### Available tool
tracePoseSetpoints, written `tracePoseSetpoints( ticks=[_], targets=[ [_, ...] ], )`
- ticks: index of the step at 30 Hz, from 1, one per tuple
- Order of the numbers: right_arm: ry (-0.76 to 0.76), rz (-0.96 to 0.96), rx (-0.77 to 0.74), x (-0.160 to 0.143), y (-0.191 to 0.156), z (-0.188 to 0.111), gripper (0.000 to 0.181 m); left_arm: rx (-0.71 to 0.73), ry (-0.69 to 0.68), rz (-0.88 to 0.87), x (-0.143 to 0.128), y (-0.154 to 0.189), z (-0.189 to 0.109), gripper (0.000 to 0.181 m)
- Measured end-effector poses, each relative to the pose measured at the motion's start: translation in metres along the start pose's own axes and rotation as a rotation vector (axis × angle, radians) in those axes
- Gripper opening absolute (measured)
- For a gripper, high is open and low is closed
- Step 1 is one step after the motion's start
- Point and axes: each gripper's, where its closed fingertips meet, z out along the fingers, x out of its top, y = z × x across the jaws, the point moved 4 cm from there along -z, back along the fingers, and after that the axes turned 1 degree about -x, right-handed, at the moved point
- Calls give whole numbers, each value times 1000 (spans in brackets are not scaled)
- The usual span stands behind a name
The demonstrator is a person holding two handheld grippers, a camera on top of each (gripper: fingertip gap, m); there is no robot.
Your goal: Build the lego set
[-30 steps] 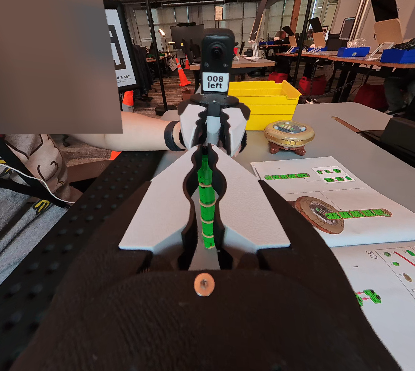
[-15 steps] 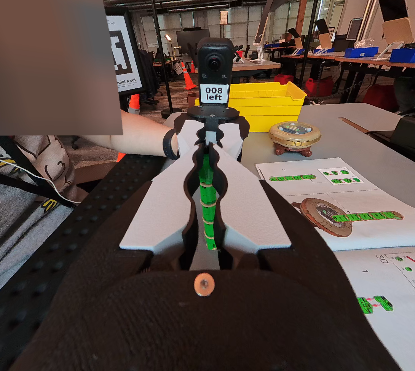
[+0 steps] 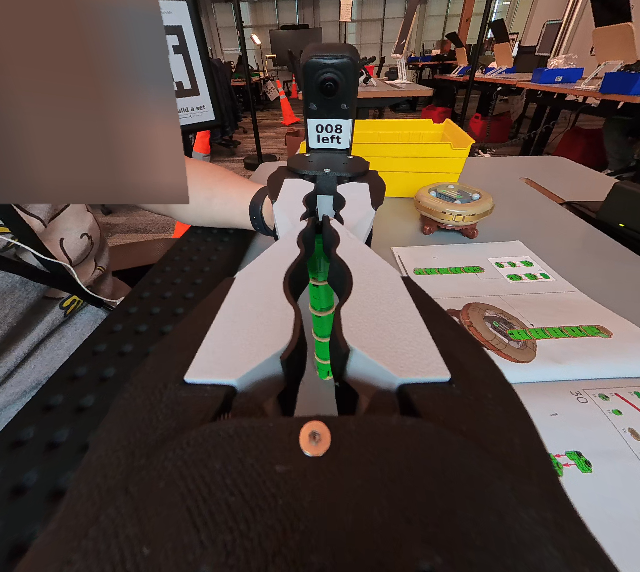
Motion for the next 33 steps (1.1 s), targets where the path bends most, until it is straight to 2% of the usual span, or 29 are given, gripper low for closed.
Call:
tracePoseSetpoints(
  ticks=[33],
  targets=[
    [28,-9,-20,0,1,-1,6,12,39,6,0,0,0,16]
  ],
)
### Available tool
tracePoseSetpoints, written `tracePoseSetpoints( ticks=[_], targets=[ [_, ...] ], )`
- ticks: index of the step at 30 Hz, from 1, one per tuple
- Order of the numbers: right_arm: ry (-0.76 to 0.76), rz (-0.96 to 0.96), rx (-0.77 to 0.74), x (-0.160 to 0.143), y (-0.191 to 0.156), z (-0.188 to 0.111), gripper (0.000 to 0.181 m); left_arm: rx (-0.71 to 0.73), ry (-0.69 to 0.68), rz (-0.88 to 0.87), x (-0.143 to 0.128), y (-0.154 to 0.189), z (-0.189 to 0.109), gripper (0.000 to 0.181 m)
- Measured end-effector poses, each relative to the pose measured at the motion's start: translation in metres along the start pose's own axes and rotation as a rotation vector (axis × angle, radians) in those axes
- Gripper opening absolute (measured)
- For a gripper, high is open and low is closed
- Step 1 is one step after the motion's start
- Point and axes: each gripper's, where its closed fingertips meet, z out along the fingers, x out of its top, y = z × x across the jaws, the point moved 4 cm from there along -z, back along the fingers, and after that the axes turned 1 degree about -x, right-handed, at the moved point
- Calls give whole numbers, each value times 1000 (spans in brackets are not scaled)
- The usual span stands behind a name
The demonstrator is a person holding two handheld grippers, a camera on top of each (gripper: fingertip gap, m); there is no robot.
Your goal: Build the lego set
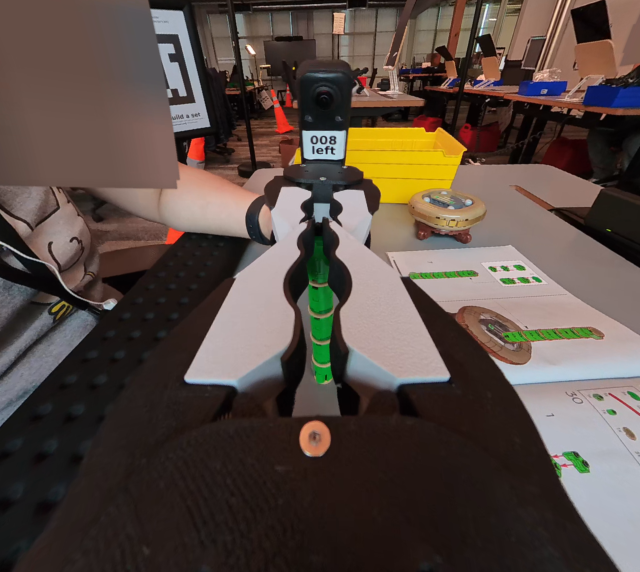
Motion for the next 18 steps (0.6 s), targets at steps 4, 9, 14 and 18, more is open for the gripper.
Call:
tracePoseSetpoints(
  ticks=[4,9,14,18],
  targets=[
    [-20,16,3,-1,-1,1,7,5,-30,24,-1,0,-1,15],
    [-26,8,14,-2,-3,0,8,1,-35,41,-1,3,0,16],
    [-25,19,7,-2,-2,1,7,3,-37,39,-1,2,-1,16],
    [-12,39,2,-1,0,2,7,2,-28,-3,-1,0,-2,16]
  ],
)
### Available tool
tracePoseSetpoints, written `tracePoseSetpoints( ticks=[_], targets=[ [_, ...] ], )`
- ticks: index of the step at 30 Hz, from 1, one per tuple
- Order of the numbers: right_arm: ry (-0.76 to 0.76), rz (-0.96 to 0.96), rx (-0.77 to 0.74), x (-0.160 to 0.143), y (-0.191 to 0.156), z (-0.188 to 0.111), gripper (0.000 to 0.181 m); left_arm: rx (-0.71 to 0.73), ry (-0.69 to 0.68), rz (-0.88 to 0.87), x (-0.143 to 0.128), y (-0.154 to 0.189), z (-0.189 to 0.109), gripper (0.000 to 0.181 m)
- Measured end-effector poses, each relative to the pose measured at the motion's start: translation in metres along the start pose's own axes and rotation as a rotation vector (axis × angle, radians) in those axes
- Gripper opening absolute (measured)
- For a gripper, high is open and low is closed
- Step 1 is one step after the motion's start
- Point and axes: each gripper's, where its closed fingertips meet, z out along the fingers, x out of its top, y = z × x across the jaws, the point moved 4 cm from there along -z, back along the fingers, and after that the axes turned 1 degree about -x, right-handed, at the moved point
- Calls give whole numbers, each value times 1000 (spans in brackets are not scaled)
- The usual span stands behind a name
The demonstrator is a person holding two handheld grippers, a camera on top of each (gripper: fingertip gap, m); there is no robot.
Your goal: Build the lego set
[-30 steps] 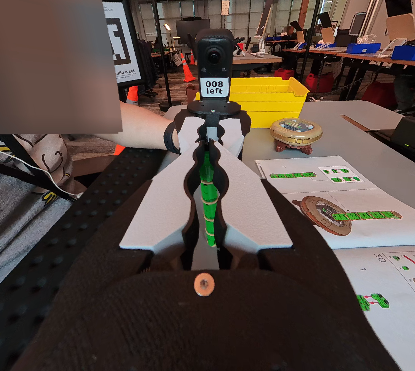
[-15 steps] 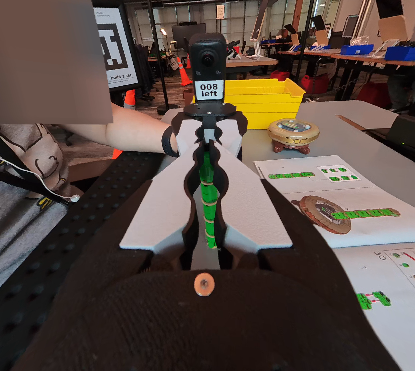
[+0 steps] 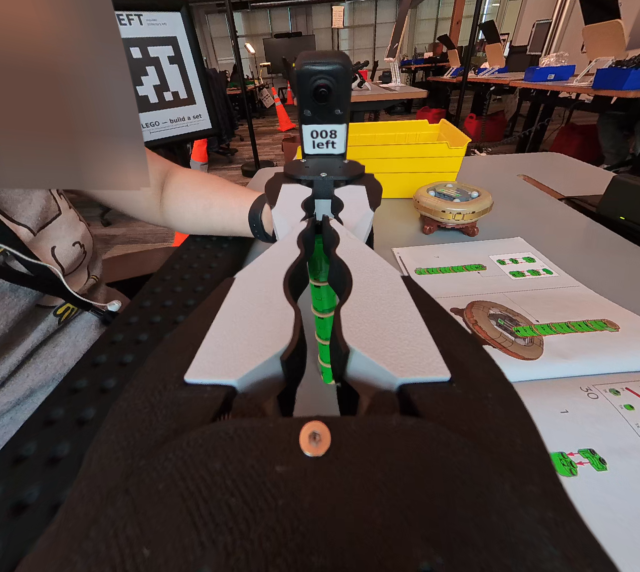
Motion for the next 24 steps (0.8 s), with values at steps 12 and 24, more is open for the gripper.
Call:
tracePoseSetpoints(
  ticks=[12,24],
  targets=[
    [86,60,7,1,8,-3,5,-120,16,-215,-7,-8,-11,21],
    [113,91,39,1,7,-5,5,-129,-127,-177,-29,-4,-5,27]
  ],
)
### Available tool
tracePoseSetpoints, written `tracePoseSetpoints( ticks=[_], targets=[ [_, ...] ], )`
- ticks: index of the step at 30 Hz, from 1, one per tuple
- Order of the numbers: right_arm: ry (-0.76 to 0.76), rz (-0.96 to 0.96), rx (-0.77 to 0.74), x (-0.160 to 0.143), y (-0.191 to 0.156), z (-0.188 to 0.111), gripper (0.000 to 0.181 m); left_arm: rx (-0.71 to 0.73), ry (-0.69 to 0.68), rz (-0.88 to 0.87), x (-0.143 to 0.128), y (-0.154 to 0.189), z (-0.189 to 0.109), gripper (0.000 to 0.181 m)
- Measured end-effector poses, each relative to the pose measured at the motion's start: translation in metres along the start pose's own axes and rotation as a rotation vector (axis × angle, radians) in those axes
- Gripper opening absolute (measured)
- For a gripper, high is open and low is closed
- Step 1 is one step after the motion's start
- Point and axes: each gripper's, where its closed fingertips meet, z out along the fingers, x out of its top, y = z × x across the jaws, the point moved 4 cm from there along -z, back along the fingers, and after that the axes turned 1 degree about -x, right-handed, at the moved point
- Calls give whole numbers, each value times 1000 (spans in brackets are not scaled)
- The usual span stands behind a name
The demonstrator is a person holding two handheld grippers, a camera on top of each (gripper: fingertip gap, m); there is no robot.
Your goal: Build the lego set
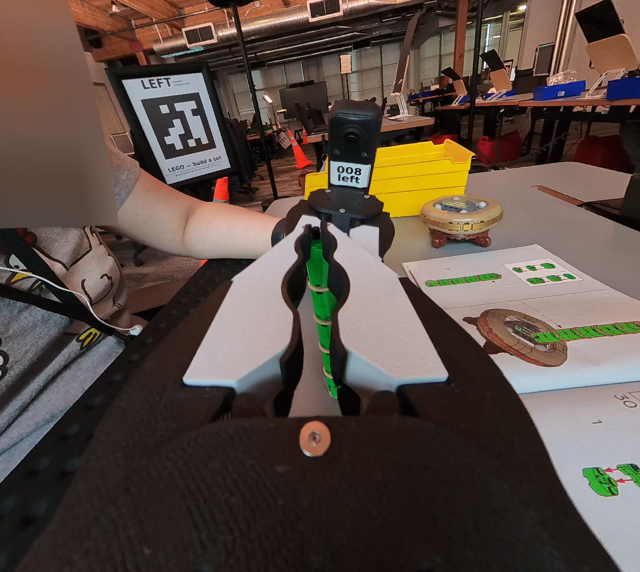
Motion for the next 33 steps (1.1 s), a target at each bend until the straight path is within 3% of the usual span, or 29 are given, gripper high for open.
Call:
tracePoseSetpoints(
  ticks=[7,12,15,20,25,33],
  targets=[
    [89,62,-45,9,13,-7,32,25,30,-76,4,-9,-1,15],
    [202,168,-77,20,28,-25,31,-23,142,-363,14,-20,-10,14],
    [193,215,-106,15,37,-29,28,-89,208,-525,16,-23,-13,14],
    [130,298,-92,2,42,-23,27,-170,236,-651,16,-23,-13,14],
    [90,381,-55,-7,42,-17,27,-236,237,-693,18,-17,-10,14],
    [147,519,29,-5,41,-17,30,-236,205,-559,21,-8,-7,14]
  ],
)
